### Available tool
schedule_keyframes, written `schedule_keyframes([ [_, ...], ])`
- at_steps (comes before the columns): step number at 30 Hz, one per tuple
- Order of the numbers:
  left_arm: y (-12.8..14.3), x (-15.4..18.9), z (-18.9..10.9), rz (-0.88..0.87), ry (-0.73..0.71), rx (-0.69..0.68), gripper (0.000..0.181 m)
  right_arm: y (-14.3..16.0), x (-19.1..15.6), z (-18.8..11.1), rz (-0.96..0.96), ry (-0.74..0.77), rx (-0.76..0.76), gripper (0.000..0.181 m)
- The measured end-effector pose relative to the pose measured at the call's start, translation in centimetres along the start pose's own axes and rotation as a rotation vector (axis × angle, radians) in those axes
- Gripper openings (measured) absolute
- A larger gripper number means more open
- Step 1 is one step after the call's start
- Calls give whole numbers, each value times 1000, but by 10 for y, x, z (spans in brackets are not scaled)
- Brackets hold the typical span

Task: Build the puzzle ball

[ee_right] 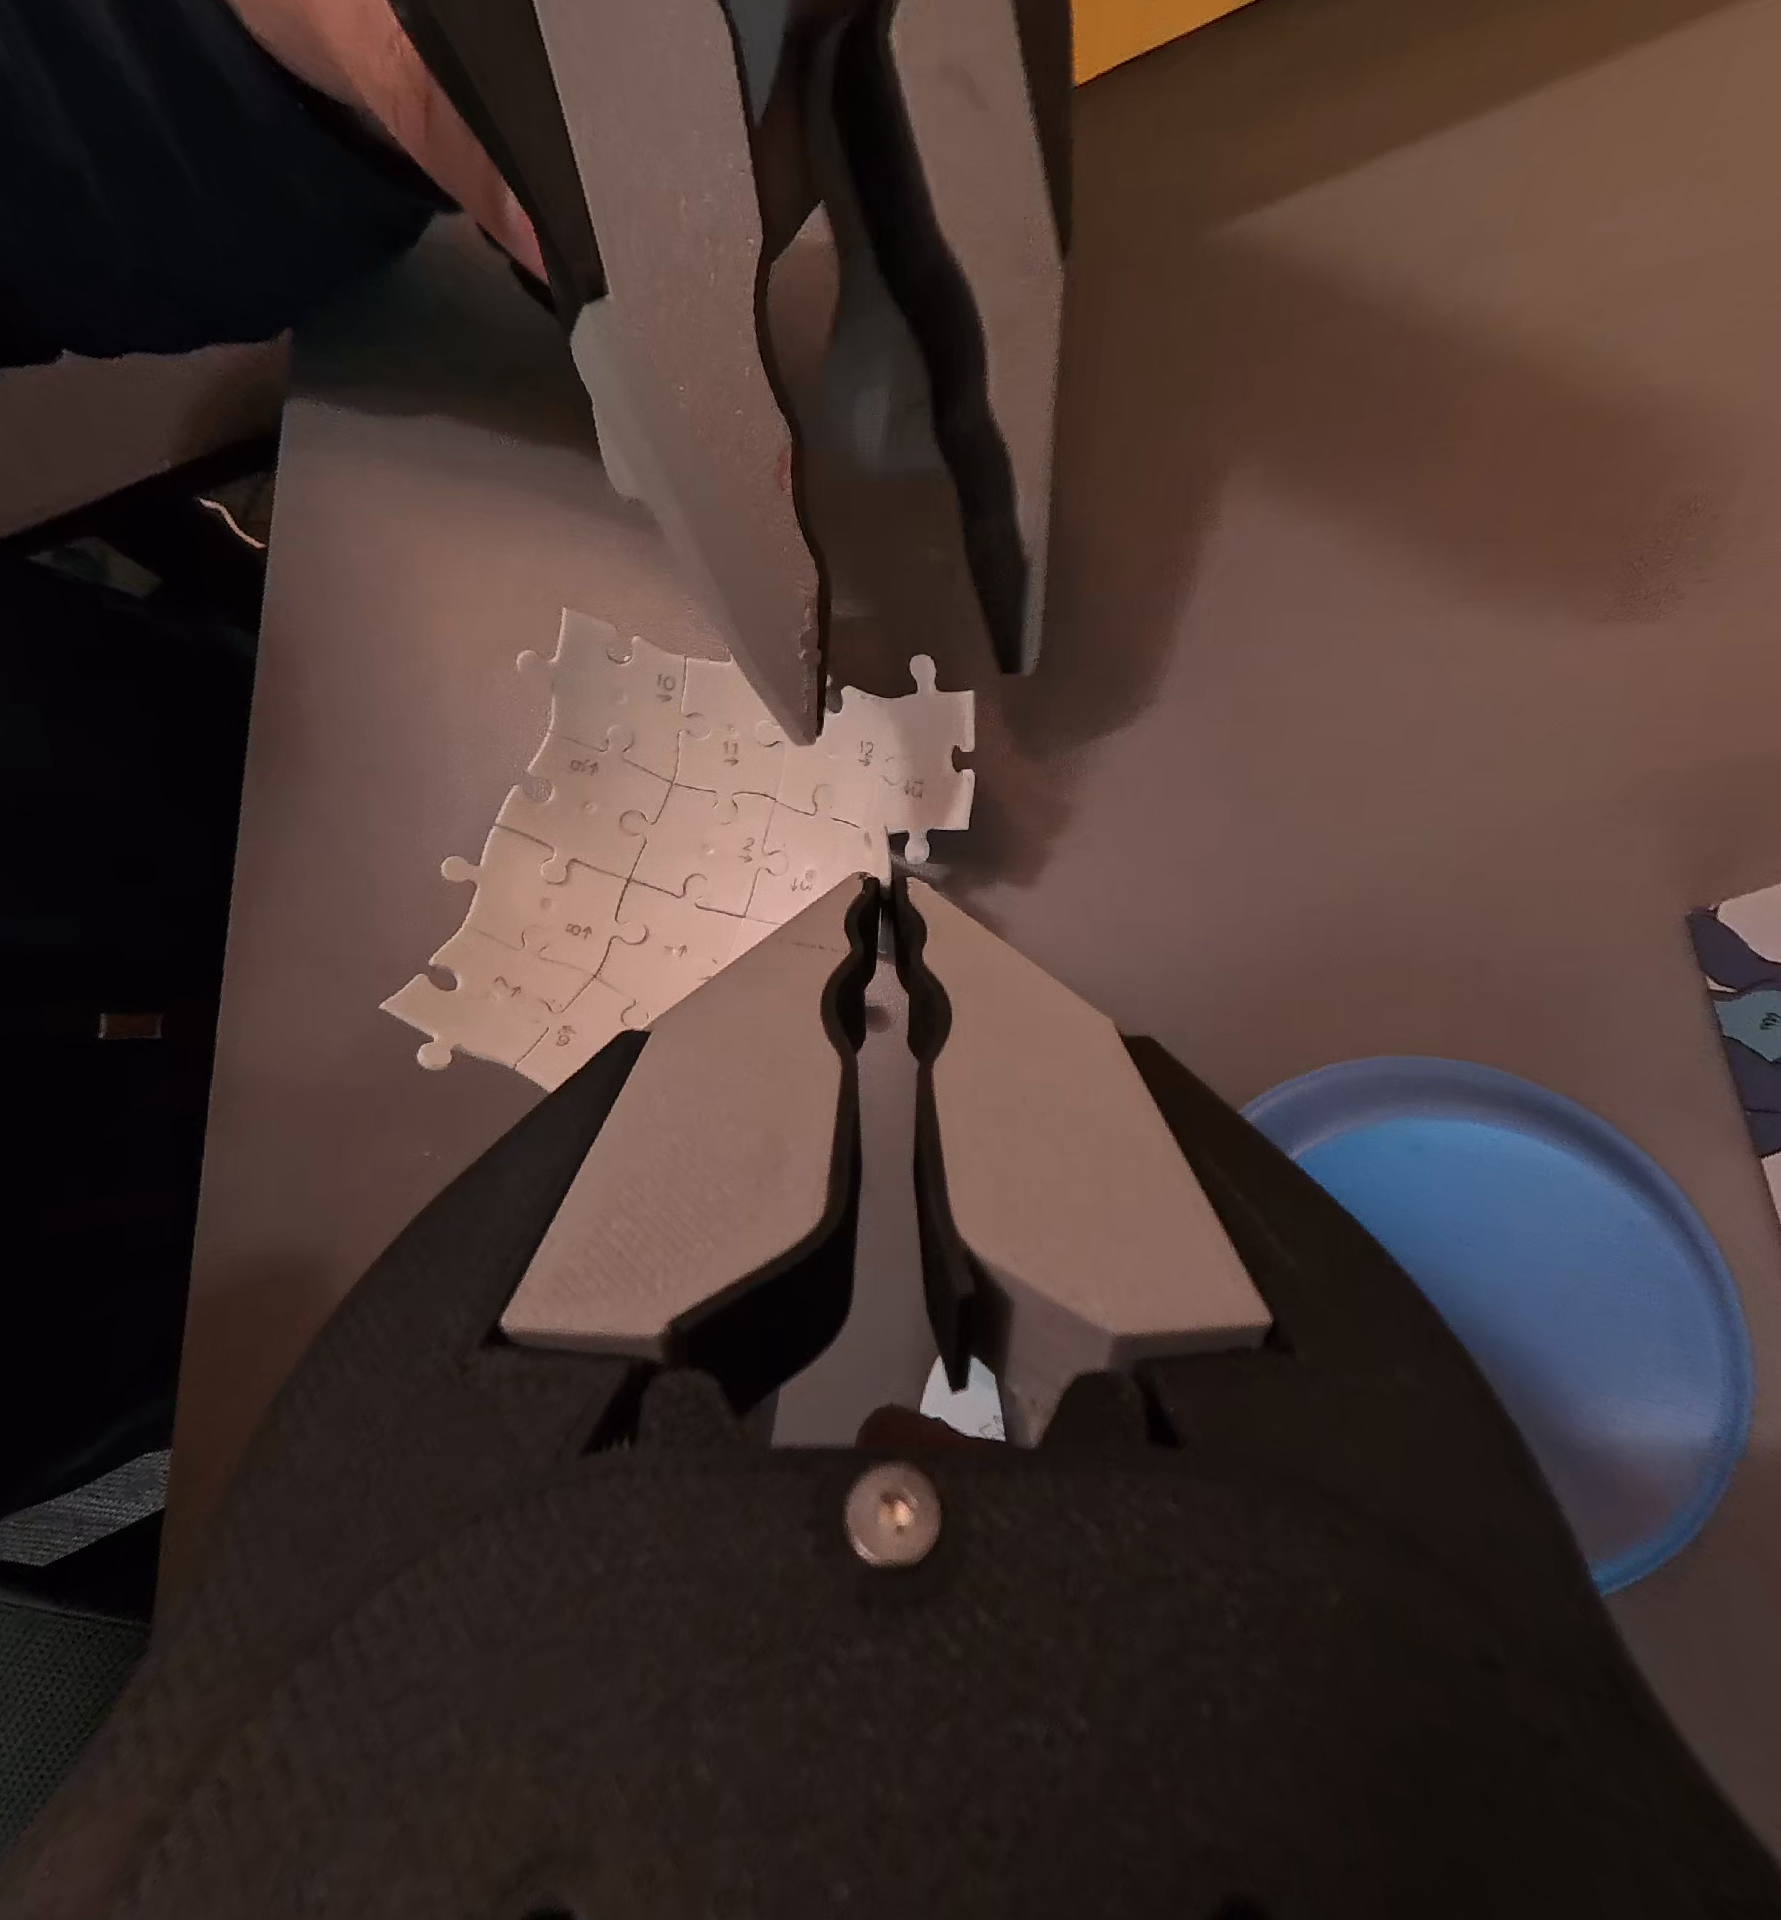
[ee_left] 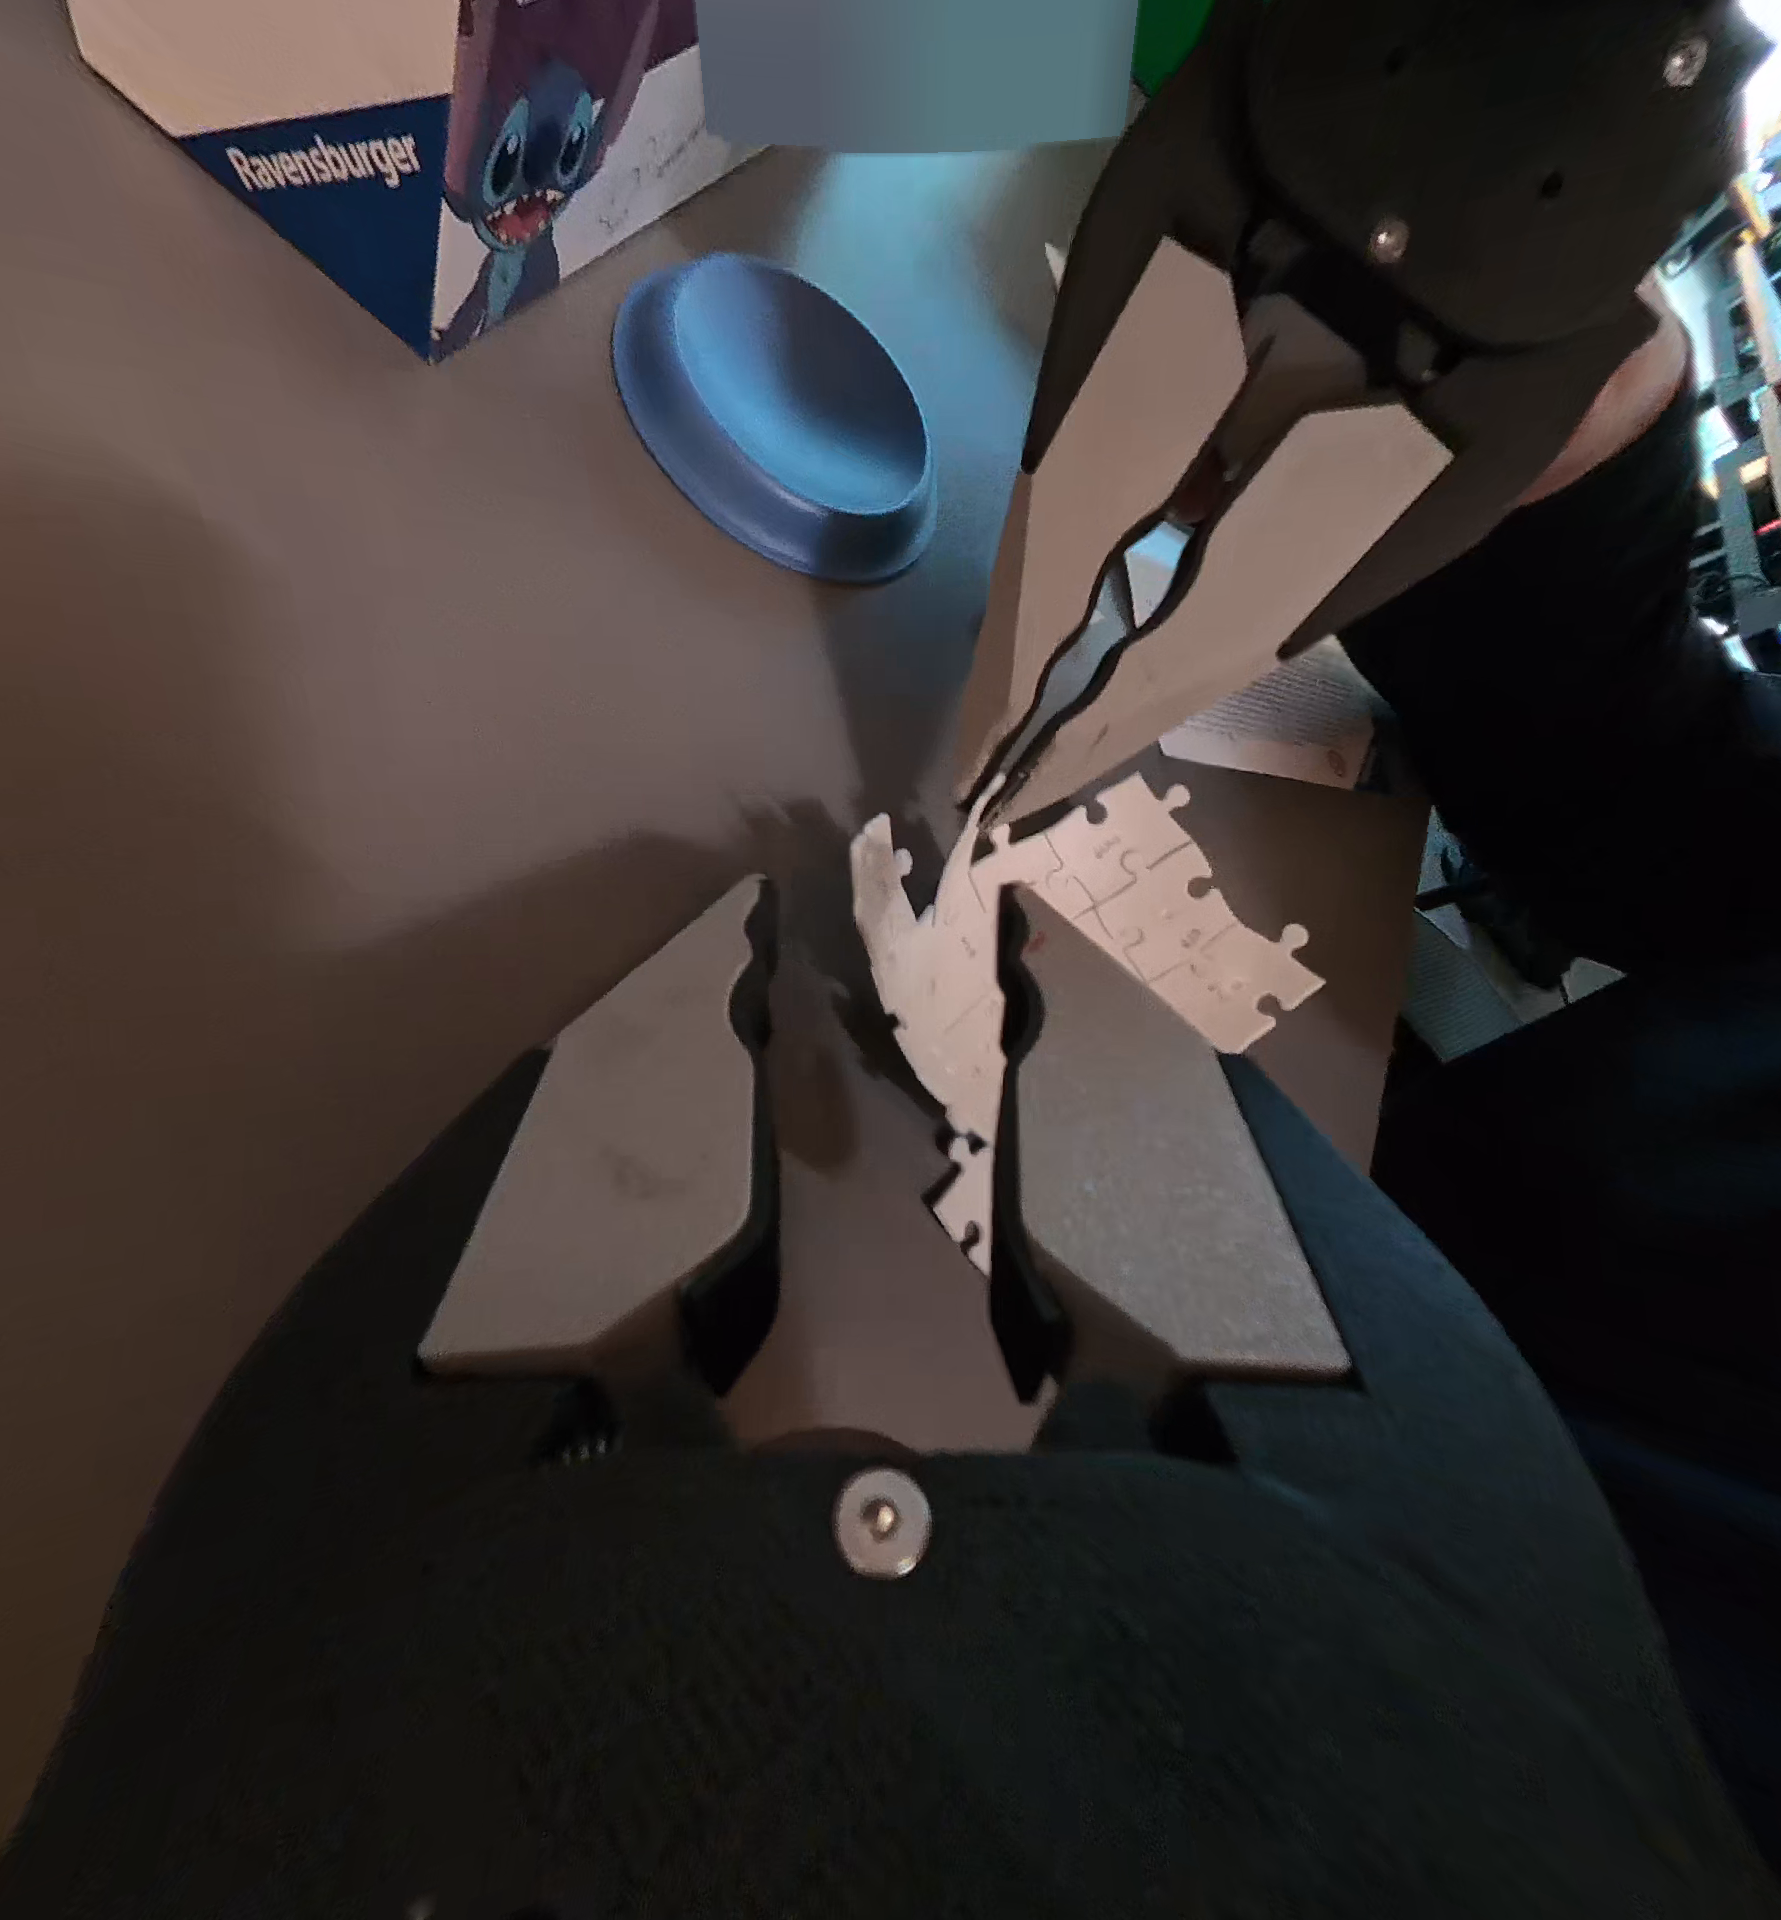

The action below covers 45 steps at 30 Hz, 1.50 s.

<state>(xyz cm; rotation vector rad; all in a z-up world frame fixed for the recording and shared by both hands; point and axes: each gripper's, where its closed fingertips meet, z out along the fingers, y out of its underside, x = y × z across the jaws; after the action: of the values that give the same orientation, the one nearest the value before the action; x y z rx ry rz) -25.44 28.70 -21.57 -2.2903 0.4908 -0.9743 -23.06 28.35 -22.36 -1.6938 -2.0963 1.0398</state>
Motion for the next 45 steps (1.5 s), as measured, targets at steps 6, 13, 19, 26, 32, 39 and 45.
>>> schedule_keyframes([
  [6,-11,-10,16,80,-50,-140,59,1,0,-1,5,-2,4,0],
  [13,2,11,23,70,166,-347,59,4,0,-1,22,-13,5,0],
  [19,16,6,28,122,111,-410,20,5,0,-1,60,-25,11,0],
  [26,22,18,24,61,149,-332,21,6,-5,2,110,-58,14,0],
  [32,19,19,24,34,123,-233,19,8,-8,3,192,-94,30,0],
  [39,27,22,25,23,112,-201,20,10,-8,4,280,-153,46,0],
  [45,30,24,28,5,119,-185,16,9,-10,5,284,-161,52,0],
])
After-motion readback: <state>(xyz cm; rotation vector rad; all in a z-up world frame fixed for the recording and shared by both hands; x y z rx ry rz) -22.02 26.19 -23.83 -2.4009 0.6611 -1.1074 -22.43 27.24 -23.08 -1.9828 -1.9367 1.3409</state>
